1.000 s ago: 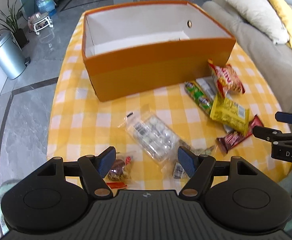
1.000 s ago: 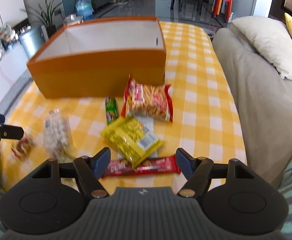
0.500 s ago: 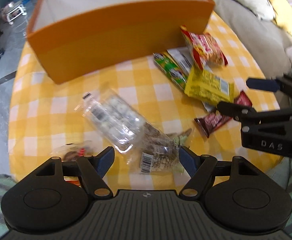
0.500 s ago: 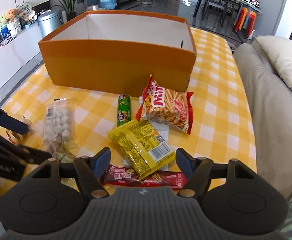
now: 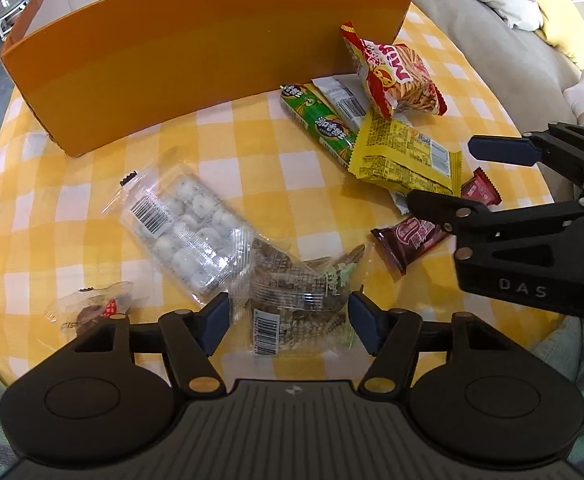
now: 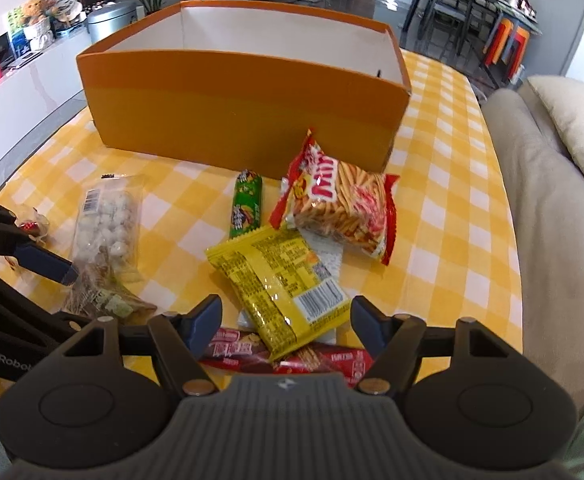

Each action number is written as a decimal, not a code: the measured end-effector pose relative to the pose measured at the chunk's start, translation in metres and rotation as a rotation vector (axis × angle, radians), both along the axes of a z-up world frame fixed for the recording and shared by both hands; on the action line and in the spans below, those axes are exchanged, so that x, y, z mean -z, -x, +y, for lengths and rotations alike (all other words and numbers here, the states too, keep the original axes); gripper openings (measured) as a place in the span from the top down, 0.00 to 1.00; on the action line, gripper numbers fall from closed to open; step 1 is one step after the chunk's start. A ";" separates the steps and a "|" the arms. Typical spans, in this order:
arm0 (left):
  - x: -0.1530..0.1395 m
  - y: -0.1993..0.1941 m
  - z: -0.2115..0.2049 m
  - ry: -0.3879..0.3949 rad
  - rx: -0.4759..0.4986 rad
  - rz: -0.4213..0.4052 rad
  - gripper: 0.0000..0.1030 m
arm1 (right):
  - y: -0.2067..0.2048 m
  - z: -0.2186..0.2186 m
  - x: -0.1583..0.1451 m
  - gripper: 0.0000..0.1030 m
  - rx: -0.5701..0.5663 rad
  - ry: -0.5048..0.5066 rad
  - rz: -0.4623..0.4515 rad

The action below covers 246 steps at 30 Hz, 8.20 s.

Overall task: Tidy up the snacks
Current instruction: 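Grasp the clear nut pack with the left tool while the right tool grasps the yellow wafer bag, then carry the nut pack and yellow wafer bag into the orange box and release both, then move both tools back toward the remaining snacks on the table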

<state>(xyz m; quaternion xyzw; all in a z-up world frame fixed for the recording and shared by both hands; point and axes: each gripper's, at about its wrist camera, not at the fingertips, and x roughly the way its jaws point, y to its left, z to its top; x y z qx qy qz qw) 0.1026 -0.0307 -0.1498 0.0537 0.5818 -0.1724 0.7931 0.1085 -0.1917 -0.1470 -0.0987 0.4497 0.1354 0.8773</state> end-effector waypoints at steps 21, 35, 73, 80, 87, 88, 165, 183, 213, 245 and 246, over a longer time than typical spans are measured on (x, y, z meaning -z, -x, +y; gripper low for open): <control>-0.030 -0.006 0.017 0.085 -0.045 -0.039 0.49 | -0.027 0.000 0.029 0.32 -0.063 -0.019 0.029; -0.046 -0.004 0.032 0.094 -0.110 -0.074 0.49 | -0.013 0.010 0.015 0.93 -0.089 -0.010 0.006; -0.148 -0.120 0.033 0.026 -0.145 -0.338 0.49 | -0.067 -0.007 -0.132 0.93 0.029 -0.219 -0.262; -0.124 -0.160 0.026 -0.029 -0.156 -0.271 0.49 | -0.122 0.018 -0.121 0.93 0.054 -0.082 -0.227; -0.092 -0.181 0.021 -0.093 -0.133 -0.169 0.49 | -0.165 0.041 -0.086 0.93 0.047 0.116 -0.139; -0.088 -0.183 0.021 -0.105 -0.130 -0.156 0.49 | -0.169 0.044 -0.081 0.93 0.037 0.139 -0.132; -0.089 0.000 0.070 -0.067 -0.124 -0.159 0.21 | 0.014 -0.013 -0.065 0.26 0.196 -0.078 0.024; -0.029 -0.002 0.043 -0.173 -0.041 -0.043 0.17 | 0.015 -0.027 -0.004 0.26 0.235 -0.008 0.191; 0.018 -0.059 0.045 -0.201 -0.041 0.213 0.31 | -0.011 -0.001 0.022 0.32 0.133 -0.036 0.289; -0.018 -0.049 0.023 -0.026 -0.243 0.110 0.22 | -0.025 -0.050 0.020 0.40 0.565 -0.314 0.355; -0.017 -0.047 0.016 -0.043 -0.201 0.104 0.22 | -0.026 -0.048 0.021 0.40 0.571 -0.311 0.358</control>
